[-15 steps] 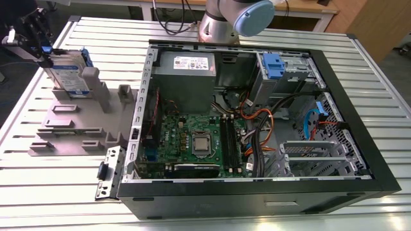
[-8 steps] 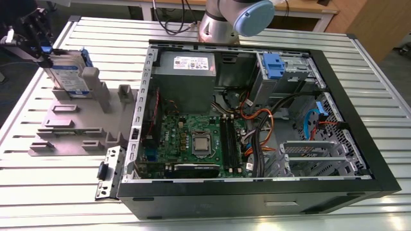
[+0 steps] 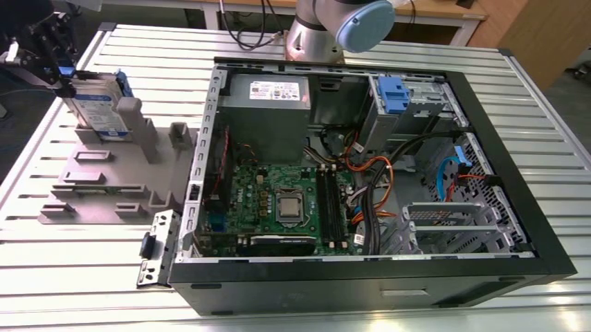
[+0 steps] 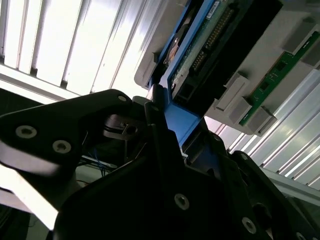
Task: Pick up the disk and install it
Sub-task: 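Pick up the disk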
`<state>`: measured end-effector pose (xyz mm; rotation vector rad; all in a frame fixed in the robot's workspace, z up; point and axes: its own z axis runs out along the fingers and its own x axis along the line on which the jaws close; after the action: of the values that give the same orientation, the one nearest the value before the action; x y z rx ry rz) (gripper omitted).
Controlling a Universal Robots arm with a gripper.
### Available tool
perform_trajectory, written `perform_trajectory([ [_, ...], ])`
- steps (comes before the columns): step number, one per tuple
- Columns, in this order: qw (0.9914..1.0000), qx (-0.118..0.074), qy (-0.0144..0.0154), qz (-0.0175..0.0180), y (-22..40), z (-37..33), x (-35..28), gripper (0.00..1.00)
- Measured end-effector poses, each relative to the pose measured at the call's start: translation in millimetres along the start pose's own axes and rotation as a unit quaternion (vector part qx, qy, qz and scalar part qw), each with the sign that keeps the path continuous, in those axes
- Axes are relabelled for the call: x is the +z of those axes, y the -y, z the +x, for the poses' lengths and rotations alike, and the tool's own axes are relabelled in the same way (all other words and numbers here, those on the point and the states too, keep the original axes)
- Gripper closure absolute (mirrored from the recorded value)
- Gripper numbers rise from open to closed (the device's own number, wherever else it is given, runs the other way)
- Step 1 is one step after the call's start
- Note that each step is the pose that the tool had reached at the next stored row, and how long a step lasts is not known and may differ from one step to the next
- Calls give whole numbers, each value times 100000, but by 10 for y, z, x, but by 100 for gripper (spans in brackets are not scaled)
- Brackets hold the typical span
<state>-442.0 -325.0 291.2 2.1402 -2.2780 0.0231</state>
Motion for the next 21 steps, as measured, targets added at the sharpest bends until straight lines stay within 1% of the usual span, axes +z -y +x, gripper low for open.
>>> perform_trajectory([
  [2, 100000, -206, 0, 1, 0, 0, 0, 62],
  [4, 99996, -945, 4, 24, 0, 0, 1, 62],
  [14, 99995, -999, 1, 26, 0, 0, 0, 62],
  [16, 99995, -1004, 1, 23, 0, 0, 0, 61],
  [17, 99995, -1012, 0, 23, 0, 0, 0, 55],
  [21, 99995, -1027, 2, 22, 0, 0, 0, 55],
])
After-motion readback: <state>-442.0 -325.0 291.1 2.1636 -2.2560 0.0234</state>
